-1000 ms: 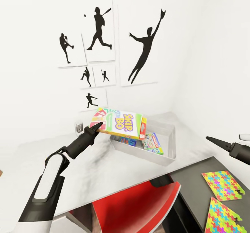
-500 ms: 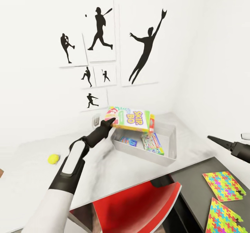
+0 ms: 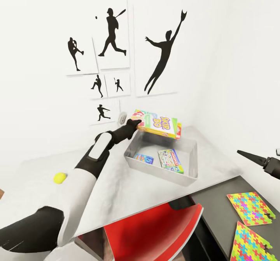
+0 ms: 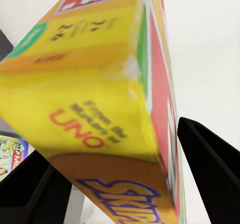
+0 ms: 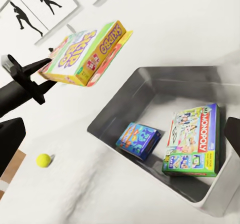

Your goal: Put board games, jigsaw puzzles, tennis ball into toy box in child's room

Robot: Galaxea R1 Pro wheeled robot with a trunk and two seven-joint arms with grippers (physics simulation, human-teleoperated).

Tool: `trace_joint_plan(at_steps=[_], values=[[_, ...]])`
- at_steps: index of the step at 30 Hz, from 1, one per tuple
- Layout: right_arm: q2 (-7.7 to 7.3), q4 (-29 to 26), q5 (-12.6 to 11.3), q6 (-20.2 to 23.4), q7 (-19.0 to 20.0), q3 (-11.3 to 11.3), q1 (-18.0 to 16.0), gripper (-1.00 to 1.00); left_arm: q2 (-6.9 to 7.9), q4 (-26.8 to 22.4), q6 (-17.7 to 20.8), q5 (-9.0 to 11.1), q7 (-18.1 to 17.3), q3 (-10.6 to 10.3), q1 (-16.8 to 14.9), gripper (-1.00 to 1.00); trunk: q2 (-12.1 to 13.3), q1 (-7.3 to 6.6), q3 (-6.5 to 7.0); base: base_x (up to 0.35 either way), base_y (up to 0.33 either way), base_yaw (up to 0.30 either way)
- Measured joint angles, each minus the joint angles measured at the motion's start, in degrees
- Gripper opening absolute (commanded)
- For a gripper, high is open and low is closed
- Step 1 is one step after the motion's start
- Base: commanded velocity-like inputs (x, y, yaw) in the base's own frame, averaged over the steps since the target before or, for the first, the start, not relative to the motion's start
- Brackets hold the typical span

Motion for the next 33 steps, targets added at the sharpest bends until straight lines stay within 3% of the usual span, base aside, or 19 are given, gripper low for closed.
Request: trace_joint_plan(at_steps=[5, 13, 17, 25, 33], values=[[-1.09, 0.0, -0.01, 0.0, -0.04, -0.19, -0.18, 1.0, -0.52, 12.61, -0.34, 4.69, 1.28, -1.79, -7.85, -1.0, 0.0, 0.0, 0.0, 0.0, 0.0, 0.0], [-2.6, 0.0, 0.0, 0.0, -0.1, -0.24, -0.17, 1.0, -0.52, 21.14, -0.96, 8.5, 1.71, -2.73, -12.81, -1.0, 0.0, 0.0, 0.0, 0.0, 0.0, -0.038], [-2.84, 0.0, 0.0, 0.0, -0.09, -0.21, -0.15, 1.0, -0.52, 22.67, -1.07, 9.1, 1.17, -2.91, -13.25, -1.0, 0.0, 0.0, 0.0, 0.0, 0.0, -0.201], [-2.85, 0.0, -0.01, 0.0, -0.07, -0.16, -0.04, 1.0, -0.14, 23.42, -2.27, 9.05, 0.26, -2.69, -10.59, -1.0, 0.0, 0.0, -0.01, 0.0, 0.0, -0.239], [-2.65, 0.0, -0.01, 0.0, -0.06, 0.13, 0.13, 1.0, -0.05, 23.66, -4.4, 9.21, 0.11, -2.62, -9.69, -1.0, 0.0, 0.0, -0.01, 0.0, 0.0, -0.073]])
